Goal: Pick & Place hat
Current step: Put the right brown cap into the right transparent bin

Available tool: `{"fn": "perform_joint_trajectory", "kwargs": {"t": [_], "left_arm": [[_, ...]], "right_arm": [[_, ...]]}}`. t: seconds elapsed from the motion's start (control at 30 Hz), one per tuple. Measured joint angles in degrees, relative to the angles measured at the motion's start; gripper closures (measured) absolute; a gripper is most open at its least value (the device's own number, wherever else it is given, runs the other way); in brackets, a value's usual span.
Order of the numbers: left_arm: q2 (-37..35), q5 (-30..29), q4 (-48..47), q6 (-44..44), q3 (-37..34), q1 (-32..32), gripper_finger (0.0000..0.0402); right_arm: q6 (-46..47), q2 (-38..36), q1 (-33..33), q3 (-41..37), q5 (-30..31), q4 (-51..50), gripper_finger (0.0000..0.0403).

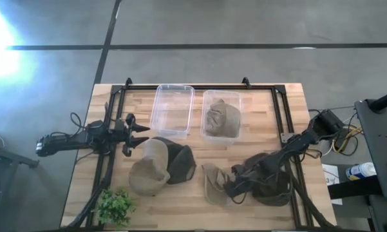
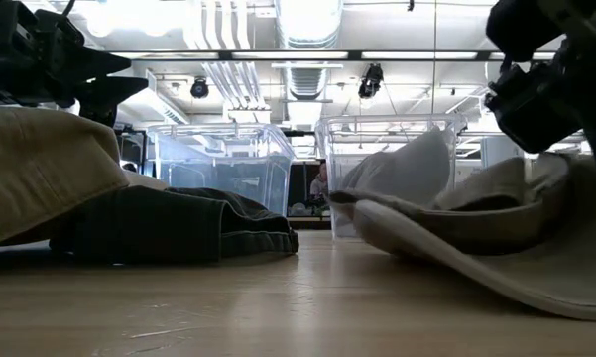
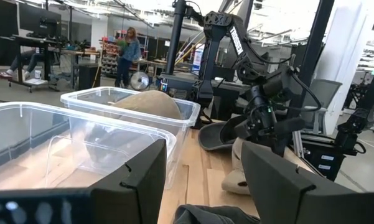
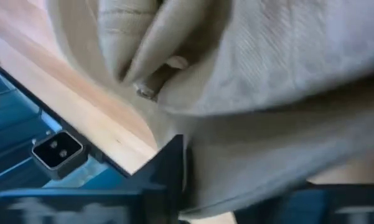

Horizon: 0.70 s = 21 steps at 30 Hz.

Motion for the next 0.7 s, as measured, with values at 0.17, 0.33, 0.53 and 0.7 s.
{"fn": "perform_joint_trajectory", "kwargs": {"t": [0.17, 0.33, 0.53, 0.7], "left_arm": [[0.0, 0.0, 0.0, 0.0, 0.0, -0.01, 0.02], [0.0, 0.0, 0.02, 0.02, 0.0, 0.0, 0.02], [0.0, 0.0, 0.04, 0.02, 0.0, -0.01, 0.02], [0.0, -0.02, 0.4, 0.02, 0.0, 0.0, 0.02]], "right_arm": [[-2.63, -2.25, -0.05, 0.0, 2.16, -0.49, 0.0385], [-18.32, -8.27, 0.15, 0.85, 2.99, -2.23, 0.0388], [-34.77, -17.04, -2.73, 8.04, 11.04, -17.15, 0.0389], [-50.52, -21.95, -7.37, 17.25, 27.08, -29.09, 0.0389]]}}
